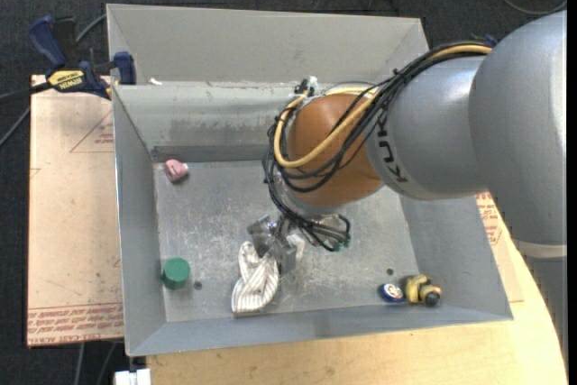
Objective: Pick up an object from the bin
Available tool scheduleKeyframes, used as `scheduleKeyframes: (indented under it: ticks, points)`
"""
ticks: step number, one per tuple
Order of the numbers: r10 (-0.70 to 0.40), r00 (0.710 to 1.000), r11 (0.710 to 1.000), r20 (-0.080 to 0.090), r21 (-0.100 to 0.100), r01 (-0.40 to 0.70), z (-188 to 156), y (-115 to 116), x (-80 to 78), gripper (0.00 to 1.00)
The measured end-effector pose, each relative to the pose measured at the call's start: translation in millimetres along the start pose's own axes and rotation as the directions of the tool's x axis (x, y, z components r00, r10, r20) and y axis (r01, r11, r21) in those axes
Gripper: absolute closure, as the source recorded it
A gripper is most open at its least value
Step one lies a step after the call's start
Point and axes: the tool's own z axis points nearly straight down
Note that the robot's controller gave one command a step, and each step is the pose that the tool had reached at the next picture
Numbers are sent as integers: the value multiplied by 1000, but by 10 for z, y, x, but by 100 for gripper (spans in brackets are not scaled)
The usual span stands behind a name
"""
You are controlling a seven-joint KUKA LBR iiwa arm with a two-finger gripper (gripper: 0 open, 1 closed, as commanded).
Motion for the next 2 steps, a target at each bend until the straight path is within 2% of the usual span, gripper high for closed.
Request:
scheduleKeyframes:
  ticks: [1,2]
  points:
    - [0,1000,1000,0,0,0,0,0,0,100]
    - [39,999,999,3,-1,-39,-1123,133,-12,100]
